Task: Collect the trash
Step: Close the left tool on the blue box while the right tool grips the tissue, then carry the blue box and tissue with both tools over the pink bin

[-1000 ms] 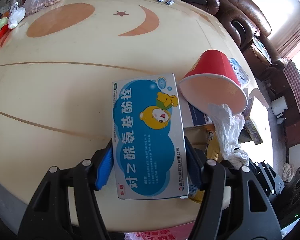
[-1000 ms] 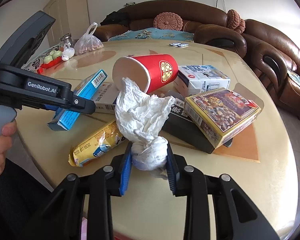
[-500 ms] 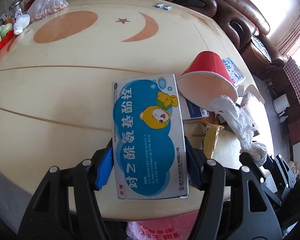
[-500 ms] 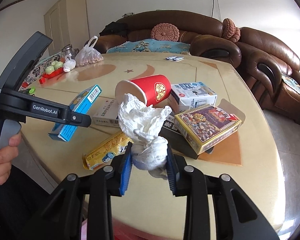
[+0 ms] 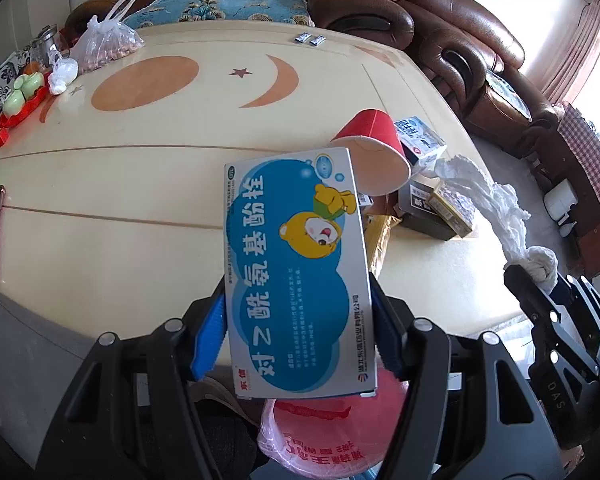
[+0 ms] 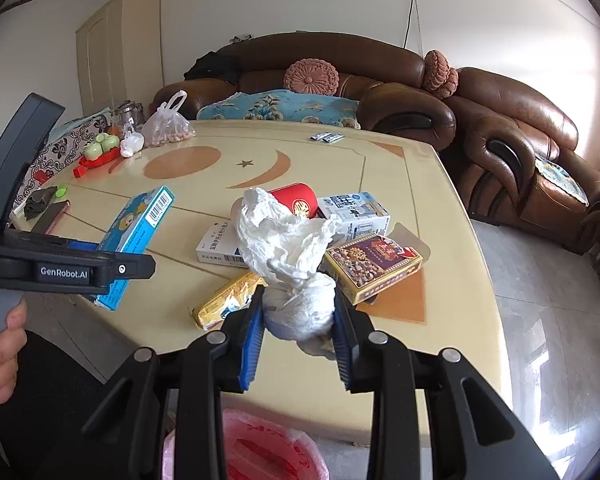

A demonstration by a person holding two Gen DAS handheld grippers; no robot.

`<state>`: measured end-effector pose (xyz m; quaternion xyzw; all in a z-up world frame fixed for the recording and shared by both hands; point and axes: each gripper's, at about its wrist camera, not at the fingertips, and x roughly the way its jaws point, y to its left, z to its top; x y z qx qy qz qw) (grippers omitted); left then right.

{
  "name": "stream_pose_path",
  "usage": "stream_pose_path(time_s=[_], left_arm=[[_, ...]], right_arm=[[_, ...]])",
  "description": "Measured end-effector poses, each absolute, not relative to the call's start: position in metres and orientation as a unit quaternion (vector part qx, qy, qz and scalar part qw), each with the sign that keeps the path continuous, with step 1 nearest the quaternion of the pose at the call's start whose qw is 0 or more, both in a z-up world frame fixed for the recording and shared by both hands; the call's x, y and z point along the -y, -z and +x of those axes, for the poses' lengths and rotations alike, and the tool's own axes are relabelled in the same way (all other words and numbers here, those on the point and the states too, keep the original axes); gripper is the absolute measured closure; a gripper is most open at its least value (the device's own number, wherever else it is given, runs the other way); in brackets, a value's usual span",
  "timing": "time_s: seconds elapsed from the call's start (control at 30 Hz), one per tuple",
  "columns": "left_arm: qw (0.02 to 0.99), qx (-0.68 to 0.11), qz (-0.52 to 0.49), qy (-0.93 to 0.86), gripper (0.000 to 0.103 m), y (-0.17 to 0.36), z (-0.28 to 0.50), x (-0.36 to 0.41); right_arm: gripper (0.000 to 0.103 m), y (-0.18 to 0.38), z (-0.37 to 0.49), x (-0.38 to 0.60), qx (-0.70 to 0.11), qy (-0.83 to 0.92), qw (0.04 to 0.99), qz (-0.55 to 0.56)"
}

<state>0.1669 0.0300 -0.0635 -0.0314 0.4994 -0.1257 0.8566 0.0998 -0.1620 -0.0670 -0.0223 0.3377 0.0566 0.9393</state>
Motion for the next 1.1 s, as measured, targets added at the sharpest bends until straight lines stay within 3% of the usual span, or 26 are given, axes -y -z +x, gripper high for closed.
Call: stream_pose_path(time_s=[0.67, 1.1], left_arm=[[0.885, -0.443, 0.004, 0.144, 0.041, 0.014, 0.058, -0.019], [0.886, -0.433, 0.034, 0.166, 0.041, 0.012, 0.015, -0.006]], right_arm=[[0.072, 0.015, -0.007, 0.151, -0.318, -0.047, 0.947, -0.008], [0.072, 0.022, -0.054, 0.146, -0.330, -0.045, 0.943, -0.016]])
